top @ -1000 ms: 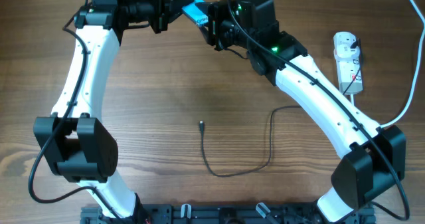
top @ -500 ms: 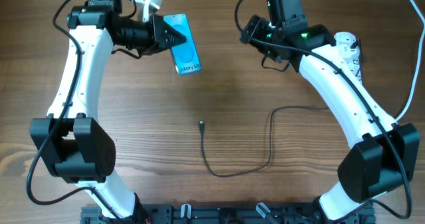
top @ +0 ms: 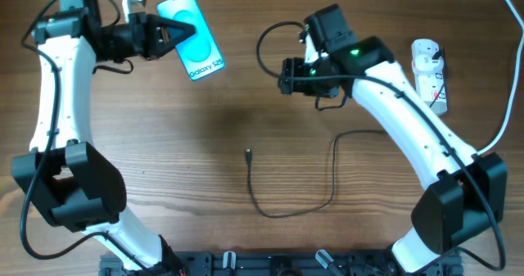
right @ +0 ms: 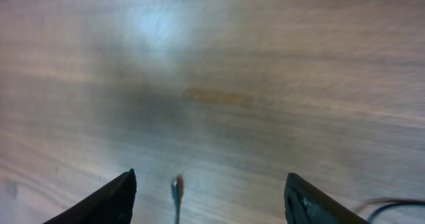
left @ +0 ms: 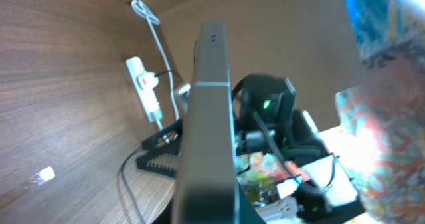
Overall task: Plug charger to phone and switch on socket
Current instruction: 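Release the phone from the right gripper and move it toward the cable, then lower the right gripper and grasp the USB-C cable plug end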
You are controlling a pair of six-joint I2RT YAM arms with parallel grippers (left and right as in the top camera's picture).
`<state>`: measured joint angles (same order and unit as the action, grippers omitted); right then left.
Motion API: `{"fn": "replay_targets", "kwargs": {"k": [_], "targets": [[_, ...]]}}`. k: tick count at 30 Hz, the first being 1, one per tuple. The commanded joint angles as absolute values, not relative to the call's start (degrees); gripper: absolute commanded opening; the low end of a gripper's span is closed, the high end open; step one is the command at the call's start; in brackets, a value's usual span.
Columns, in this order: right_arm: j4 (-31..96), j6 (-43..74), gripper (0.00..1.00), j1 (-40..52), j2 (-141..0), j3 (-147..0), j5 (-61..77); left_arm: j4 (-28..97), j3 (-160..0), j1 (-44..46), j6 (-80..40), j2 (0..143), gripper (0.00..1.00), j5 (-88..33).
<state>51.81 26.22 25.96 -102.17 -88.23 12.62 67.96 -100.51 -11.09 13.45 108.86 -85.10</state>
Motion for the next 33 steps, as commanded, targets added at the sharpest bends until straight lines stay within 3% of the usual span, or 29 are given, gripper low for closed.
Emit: {"fn": "replay_targets", "kwargs": {"k": [1,3,6,12,14,31,33], "targets": [[51.2,25.5,0.58,28.4,-104.5,-86.5,15.2,68.4,-101.3,-11.4,14.4,107.7,0.04,-90.2],[50.5,25.4,0.47,30.1,-106.7,-86.5,18.4,68.4,-101.3,-11.4,11.7,107.7,0.04,-89.3],[50.3,26.0,0.38,33.6,-110.5,-86.5,19.6,68.1,-101.3,-11.6,8.8,107.7,0.04,-88.2],[50.2,28.6,0.34,37.4,-118.0,-86.2,23.4,56.0,-101.3,-18.7,-14.0,107.7,0.04,-81.4],[50.2,28.6,0.33,38.7,-119.5,-85.7,24.1,55.9,-101.3,-21.1,-16.6,107.7,0.04,-77.9],[46.8,33.2,0.24,43.7,-123.3,-81.6,20.7,56.1,-101.3,-23.9,-17.2,107.7,0.04,-77.0],[47.0,33.2,0.15,43.7,-123.3,-82.3,20.3,56.2,-101.3,-23.9,-17.2,107.7,0.04,-77.0]]}}
